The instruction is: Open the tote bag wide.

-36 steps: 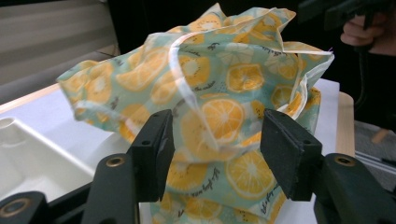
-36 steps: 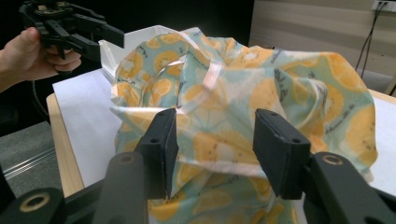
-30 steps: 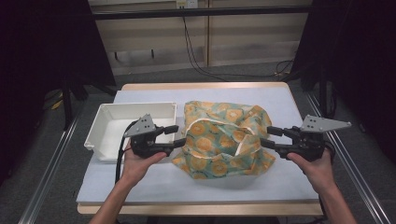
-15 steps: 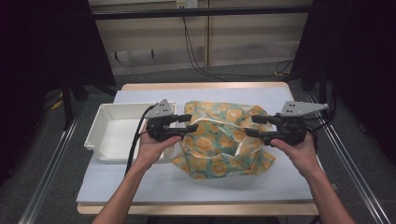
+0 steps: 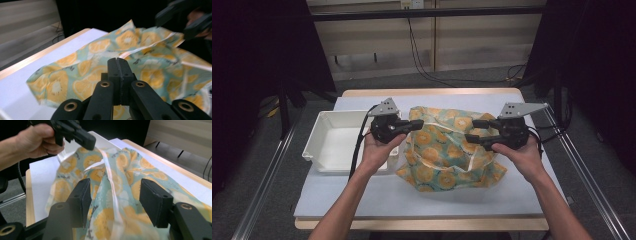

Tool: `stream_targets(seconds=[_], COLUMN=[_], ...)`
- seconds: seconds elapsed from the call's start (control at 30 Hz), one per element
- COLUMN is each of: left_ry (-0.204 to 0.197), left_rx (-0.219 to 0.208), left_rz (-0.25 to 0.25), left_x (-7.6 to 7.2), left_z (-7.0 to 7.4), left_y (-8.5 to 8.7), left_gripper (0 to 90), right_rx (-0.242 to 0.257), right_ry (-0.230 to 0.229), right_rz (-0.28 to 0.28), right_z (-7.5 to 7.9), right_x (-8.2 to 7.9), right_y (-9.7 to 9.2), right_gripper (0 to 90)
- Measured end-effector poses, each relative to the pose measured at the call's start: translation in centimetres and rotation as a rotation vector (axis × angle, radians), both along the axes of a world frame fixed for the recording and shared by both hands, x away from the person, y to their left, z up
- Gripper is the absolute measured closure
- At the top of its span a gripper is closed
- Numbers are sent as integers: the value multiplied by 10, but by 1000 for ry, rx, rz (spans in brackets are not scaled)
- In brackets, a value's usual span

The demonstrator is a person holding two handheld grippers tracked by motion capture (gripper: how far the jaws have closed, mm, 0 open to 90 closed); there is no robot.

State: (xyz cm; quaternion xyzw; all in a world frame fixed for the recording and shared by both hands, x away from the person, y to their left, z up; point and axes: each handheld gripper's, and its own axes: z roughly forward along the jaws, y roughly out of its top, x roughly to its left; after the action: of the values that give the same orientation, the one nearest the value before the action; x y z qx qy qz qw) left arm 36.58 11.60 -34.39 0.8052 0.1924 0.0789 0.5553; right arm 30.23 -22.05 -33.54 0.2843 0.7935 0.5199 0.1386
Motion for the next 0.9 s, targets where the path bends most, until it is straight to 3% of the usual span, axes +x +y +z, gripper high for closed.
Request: stream_targets(seconds=[0.23,0.33,0.43,0.5,0.6,0.63,0.73,0.8,0.9], left_ry=[-52,-65,-77,-82,-73,-65,-55,-66,-81], left_rx=[-62,-103,-112,-104,-99,-93,-108,-102,-110], left_rz=[-39,-52,-66,-67,-65,-62,-79,-78,-121], left_x=[-6,-13,-21,-23,-21,-20,-18,-20,-24], left_z=[48,59,63,64,61,60,55,54,54], left_y=[-5,-7,-8,-8,-6,-5,-3,-5,-10], left_gripper=[900,900,900,900,900,900,892,749,571], right_rx=[-24,-31,-39,-55,-49,-31,-8,0,5], right_ry=[9,15,27,36,44,47,44,42,39], right_rz=[51,68,90,94,99,107,148,172,203], right_z=[10,11,10,7,6,6,12,15,16], right_x=[13,15,17,18,18,17,10,4,-5], right_y=[20,25,31,35,35,33,32,33,35], right_gripper=[427,427,450,561,861,900,900,900,900])
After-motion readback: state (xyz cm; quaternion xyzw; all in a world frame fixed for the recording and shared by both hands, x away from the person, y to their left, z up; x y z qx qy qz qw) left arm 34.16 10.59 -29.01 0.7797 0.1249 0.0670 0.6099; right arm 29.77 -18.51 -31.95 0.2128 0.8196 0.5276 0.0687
